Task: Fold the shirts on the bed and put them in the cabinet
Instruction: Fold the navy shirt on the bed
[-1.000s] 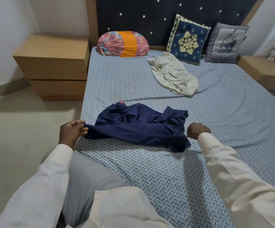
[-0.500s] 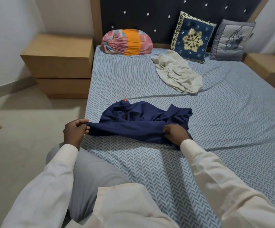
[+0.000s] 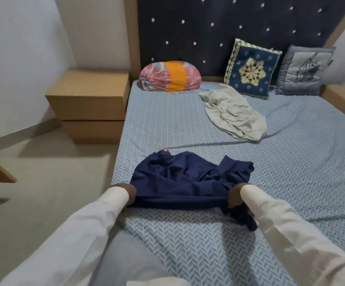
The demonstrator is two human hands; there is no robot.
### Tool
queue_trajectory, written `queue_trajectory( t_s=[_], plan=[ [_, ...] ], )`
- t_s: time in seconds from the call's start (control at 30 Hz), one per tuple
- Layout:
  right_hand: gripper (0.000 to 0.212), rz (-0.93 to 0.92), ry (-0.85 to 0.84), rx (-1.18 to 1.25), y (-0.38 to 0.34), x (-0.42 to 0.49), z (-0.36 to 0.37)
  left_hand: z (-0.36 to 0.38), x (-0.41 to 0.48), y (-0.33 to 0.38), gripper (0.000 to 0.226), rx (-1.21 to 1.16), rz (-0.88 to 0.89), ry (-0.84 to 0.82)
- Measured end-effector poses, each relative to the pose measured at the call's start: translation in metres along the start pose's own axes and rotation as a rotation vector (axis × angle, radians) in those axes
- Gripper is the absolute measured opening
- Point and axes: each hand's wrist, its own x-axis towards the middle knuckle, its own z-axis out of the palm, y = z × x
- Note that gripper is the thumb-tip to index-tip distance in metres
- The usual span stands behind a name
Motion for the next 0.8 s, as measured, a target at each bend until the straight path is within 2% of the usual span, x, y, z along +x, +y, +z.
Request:
queue_trajectory(
  t_s=[0.03,0.07,0.1,0.13,0.2,0.27,0.3,0.37,0.47,0.53,0.6,0.67,0.73,0.8],
  plan=[
    [0.058,-0.018,-0.003,0.048,0.010,0.002,-0.016,-0.018,0.007,-0.001,0.035,-0.260,-0.010,-0.127],
    [0.052,-0.007,-0.007,0.225,0.022,0.005,-0.028,-0.033,0.013,-0.002,0.034,-0.590,-0.012,-0.198],
    [0.043,-0.025,0.026,0.449,0.036,0.005,-0.050,-0.061,0.019,-0.003,0.034,-0.884,0.020,-0.181],
    [0.037,-0.042,0.135,0.720,0.046,0.007,-0.068,-0.086,0.023,-0.002,0.032,-1.146,0.077,-0.117],
    [0.035,-0.170,0.424,1.180,0.066,0.000,-0.128,-0.161,0.016,0.004,0.026,-1.583,0.228,0.144],
    [0.030,-0.384,0.498,1.797,0.075,-0.024,-0.193,-0.238,-0.012,0.014,0.020,-1.917,0.475,0.414],
    [0.028,-0.470,0.600,1.973,0.081,-0.037,-0.224,-0.272,-0.028,0.016,0.017,-2.050,0.612,0.488],
    [0.034,-0.595,0.868,2.028,0.092,-0.072,-0.279,-0.331,-0.064,0.017,0.013,-2.210,0.822,0.625],
    [0.048,-0.585,1.147,1.875,0.123,-0.085,-0.330,-0.381,-0.096,0.008,0.024,-2.162,1.019,0.783],
    [0.057,-0.395,1.333,1.633,0.141,-0.087,-0.339,-0.392,-0.094,-0.003,0.030,-2.106,1.026,0.890],
    [0.062,-0.207,1.445,1.360,0.149,-0.085,-0.336,-0.386,-0.078,-0.018,0.033,-1.952,0.914,1.036],
    [0.062,-0.130,1.502,1.165,0.147,-0.075,-0.324,-0.366,-0.061,-0.029,0.039,-1.682,0.745,1.163],
    [0.051,-0.066,1.464,0.950,0.138,-0.058,-0.302,-0.336,-0.038,-0.034,0.042,-1.385,0.547,1.235],
    [0.035,-0.005,1.340,0.751,0.125,-0.037,-0.274,-0.299,-0.013,-0.035,0.041,-1.090,0.363,1.271]
  ],
)
